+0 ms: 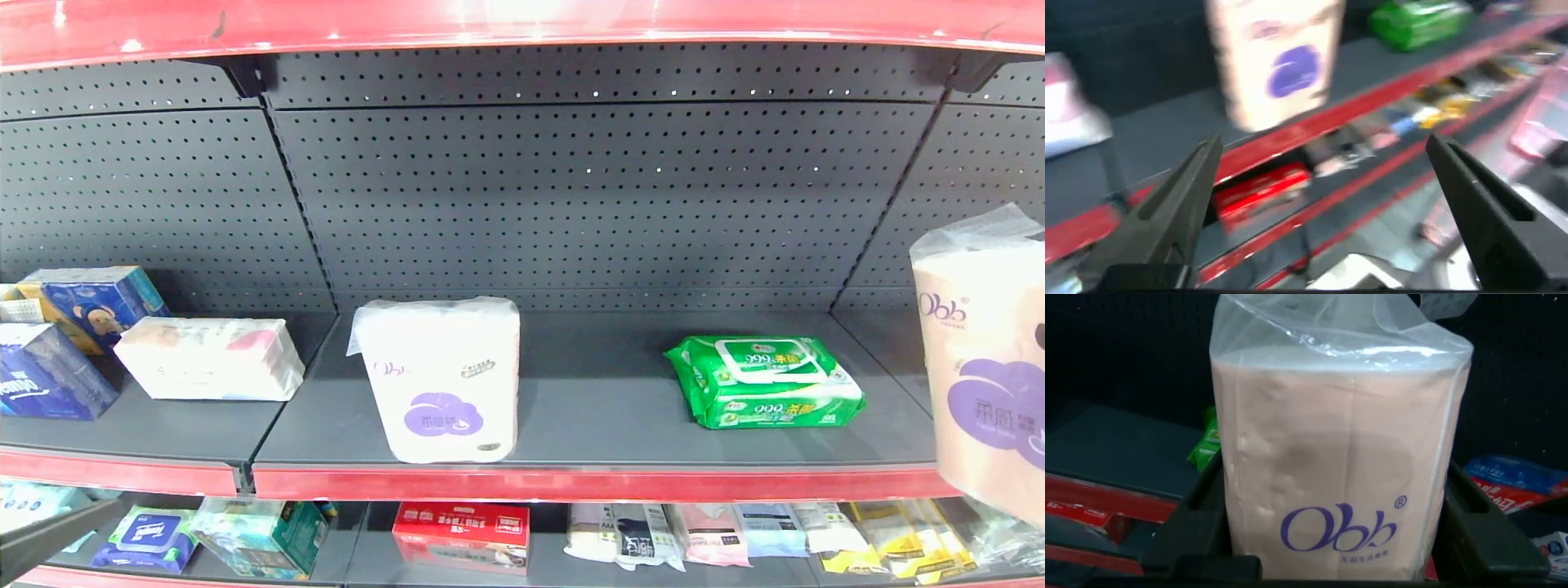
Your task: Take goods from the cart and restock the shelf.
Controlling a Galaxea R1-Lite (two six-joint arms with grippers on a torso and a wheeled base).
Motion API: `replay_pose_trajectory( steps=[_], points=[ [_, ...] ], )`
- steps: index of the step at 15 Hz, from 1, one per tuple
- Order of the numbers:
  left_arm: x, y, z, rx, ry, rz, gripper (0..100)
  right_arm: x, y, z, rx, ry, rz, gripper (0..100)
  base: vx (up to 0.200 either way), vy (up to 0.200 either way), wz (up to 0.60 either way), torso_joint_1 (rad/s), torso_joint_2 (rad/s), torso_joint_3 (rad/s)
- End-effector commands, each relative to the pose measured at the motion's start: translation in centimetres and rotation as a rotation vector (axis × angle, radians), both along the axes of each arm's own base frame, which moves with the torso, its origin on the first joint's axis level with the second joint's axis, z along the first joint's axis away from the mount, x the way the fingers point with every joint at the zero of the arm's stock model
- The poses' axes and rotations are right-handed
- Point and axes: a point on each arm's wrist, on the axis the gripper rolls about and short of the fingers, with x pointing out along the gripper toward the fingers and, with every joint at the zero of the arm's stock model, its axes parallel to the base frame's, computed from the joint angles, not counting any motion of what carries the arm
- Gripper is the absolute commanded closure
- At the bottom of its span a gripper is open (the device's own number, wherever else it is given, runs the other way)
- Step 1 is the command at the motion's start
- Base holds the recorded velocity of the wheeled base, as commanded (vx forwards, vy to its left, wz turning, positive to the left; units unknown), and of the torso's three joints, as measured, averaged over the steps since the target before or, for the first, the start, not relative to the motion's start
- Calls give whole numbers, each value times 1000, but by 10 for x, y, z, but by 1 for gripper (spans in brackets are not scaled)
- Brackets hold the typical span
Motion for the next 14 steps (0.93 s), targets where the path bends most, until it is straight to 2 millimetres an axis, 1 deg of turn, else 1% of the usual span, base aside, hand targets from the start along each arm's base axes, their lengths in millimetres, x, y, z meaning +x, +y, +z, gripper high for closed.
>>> replay_pose_trajectory(
  steps=[1, 2, 3, 6, 8, 10, 11, 13, 14],
  points=[
    [-2, 5, -15, 52, 22, 224, 0, 0, 0, 1, -2, -6, -1, 100, 0, 0, 0, 0, 0, 0],
    [-10, 4, -21, 54, -3, 254, 0, 0, 0, 4, -2, -14, -1, 100, 0, 0, 0, 0, 0, 0],
    [-13, 4, -23, 52, -17, 253, 0, 0, 0, 5, -2, -15, 1, 100, 0, 0, 0, 0, 0, 0],
    [-19, 3, -31, 33, -20, 259, 0, 4, 1, 8, -3, -14, 13, 100, 0, 0, 0, 0, 0, 0],
    [-22, 3, -31, 32, -46, 259, 0, 8, 1, 11, -2, -12, 21, 100, 0, 0, 0, 0, 0, 0],
    [-24, 3, -31, 31, -54, 260, 0, 9, 2, 7, -1, 4, 40, 100, 0, 0, 0, 0, 0, 0],
    [-24, 3, -30, 31, -62, 261, 0, 12, 2, 3, 3, 26, 74, 100, 0, 0, 0, 0, 0, 0],
    [-24, 3, -28, 31, -64, 261, 0, 20, 3, -5, 4, 73, 80, 100, 0, 0, 0, 0, 0, 0],
    [-23, 3, -24, 32, -69, 263, 0, 24, 3, -8, 2, 93, 85, 100, 0, 0, 0, 0, 0, 0]
  ],
)
